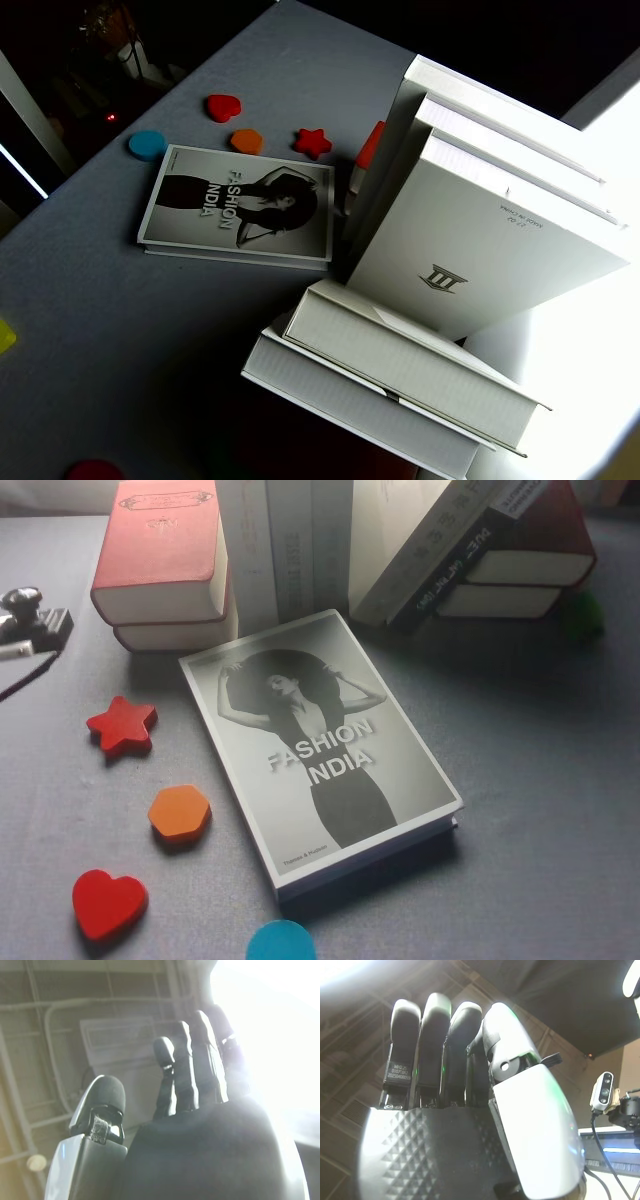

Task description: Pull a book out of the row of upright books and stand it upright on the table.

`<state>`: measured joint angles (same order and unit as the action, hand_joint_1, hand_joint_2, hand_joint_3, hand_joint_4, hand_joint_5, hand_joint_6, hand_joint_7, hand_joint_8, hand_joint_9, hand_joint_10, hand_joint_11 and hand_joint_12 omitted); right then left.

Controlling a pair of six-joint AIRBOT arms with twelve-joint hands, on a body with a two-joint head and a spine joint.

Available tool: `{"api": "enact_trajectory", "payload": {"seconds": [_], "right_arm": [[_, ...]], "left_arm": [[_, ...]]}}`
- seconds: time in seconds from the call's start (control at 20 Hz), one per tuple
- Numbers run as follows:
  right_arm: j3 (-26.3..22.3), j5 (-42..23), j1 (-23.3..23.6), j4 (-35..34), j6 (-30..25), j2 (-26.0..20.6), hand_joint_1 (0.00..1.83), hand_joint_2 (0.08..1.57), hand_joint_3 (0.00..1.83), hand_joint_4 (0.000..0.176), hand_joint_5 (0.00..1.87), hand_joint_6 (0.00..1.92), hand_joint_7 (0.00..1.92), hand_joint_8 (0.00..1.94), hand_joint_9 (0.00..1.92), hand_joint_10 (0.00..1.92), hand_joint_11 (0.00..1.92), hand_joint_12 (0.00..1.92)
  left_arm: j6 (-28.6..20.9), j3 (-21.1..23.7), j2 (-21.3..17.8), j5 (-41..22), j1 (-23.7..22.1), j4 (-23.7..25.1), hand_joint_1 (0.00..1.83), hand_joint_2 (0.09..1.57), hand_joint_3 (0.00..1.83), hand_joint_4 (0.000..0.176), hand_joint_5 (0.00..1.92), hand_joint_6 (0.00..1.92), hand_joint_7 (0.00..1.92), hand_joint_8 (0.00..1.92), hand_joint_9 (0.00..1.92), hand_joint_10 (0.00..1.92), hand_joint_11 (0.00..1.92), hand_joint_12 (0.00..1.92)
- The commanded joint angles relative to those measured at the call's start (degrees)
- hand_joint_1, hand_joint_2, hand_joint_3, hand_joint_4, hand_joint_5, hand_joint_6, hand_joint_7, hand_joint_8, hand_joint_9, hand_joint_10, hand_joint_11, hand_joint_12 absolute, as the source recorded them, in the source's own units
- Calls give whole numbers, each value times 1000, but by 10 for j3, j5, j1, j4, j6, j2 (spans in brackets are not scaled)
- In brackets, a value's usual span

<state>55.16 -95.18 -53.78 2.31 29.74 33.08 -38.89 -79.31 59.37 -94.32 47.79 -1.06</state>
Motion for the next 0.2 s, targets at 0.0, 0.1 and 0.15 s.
{"api": "enact_trajectory", "payload": {"seconds": [0.0, 0.1, 0.15], "right_arm": [[2, -59, 8, -23, -5, 0, 1306, 1282, 0, 176, 442, 1215, 666, 1574, 596, 1921, 580, 1921], [3, -59, 8, -22, -9, 1, 1335, 1238, 0, 150, 675, 1670, 750, 1463, 657, 1921, 647, 1921], [3, -59, 8, -22, -11, 1, 1335, 1238, 0, 150, 675, 1670, 750, 1463, 657, 1921, 647, 1921]], "left_arm": [[-5, 2, -3, -51, -5, -23, 80, 1501, 27, 24, 75, 902, 372, 19, 350, 26, 0, 976], [-5, 2, 1, -51, -7, -23, 80, 1501, 26, 24, 75, 901, 372, 19, 350, 25, 0, 976], [-5, 2, 1, -51, -8, -23, 80, 1501, 26, 24, 75, 901, 372, 19, 350, 25, 0, 976]]}}
